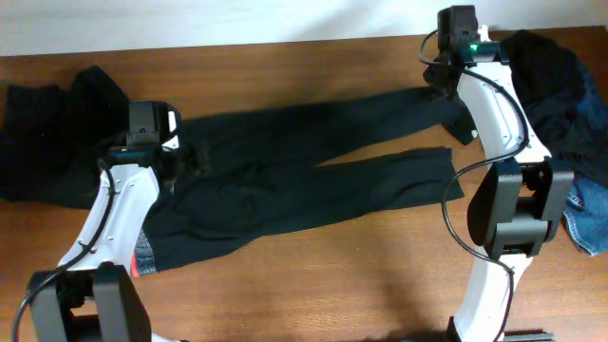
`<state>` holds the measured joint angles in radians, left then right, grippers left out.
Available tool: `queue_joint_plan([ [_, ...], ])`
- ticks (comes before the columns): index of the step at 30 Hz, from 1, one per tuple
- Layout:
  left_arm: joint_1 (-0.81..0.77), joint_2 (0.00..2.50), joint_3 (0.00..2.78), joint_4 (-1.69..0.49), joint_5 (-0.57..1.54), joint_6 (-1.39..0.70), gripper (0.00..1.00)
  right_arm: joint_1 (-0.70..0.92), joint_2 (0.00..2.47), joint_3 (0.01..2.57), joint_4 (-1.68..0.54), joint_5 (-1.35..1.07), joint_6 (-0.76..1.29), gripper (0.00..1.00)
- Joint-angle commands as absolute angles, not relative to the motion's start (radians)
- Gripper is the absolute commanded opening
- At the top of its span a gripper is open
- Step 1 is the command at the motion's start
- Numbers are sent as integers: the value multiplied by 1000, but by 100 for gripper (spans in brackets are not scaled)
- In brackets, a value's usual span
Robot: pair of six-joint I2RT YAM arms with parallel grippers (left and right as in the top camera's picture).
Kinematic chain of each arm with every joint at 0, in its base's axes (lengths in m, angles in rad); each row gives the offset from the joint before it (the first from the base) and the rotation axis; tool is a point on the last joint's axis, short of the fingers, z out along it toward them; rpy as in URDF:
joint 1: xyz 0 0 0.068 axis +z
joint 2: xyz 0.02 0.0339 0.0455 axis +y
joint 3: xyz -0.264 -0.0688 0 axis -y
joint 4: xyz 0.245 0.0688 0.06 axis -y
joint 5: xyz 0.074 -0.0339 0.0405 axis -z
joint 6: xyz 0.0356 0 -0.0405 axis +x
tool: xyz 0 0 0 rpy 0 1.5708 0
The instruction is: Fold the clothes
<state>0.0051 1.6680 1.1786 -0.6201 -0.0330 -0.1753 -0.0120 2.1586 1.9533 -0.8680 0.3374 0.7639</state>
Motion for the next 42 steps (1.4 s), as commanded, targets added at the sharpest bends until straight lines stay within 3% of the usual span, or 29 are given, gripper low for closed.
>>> queue_joint_plan([
  [1,-10,1653,1182,-621,-29,-159,99,-7,2163,1975,-827,416,823,4],
  [6,-12,1653,1182,-622,-29,-159,99,-10,2212,1975,-769,416,820,5],
  [8,-12,1653,1182,-621,-29,-159,99,-13,2227,1975,-741,415,815,16],
  [11,-12,1653,1182,-621,-29,-159,99,-14,2232,1975,-704,412,781,85],
  [12,-12,1653,1182,-620,-30,-159,99,-13,2232,1975,-694,411,759,99],
  [20,-12,1673,1182,-560,-21,-31,98,-12,2177,1983,-762,133,292,99],
  [22,-12,1686,1185,-538,-22,-4,91,-12,2157,1983,-800,44,239,99],
  [26,-4,1731,1252,-584,-9,-16,74,-12,2116,1983,-871,-104,213,99],
  [36,26,2094,1814,-1070,56,-14,74,26,2001,1983,-1051,-145,128,99],
  [40,36,2197,1912,-1100,54,-61,74,28,2002,1982,-1117,-134,108,99],
  [41,49,2225,1923,-1089,53,-96,67,28,2001,1982,-1146,-120,108,99],
  [42,64,2239,1923,-1078,53,-122,51,28,2001,1983,-1163,-120,108,99],
])
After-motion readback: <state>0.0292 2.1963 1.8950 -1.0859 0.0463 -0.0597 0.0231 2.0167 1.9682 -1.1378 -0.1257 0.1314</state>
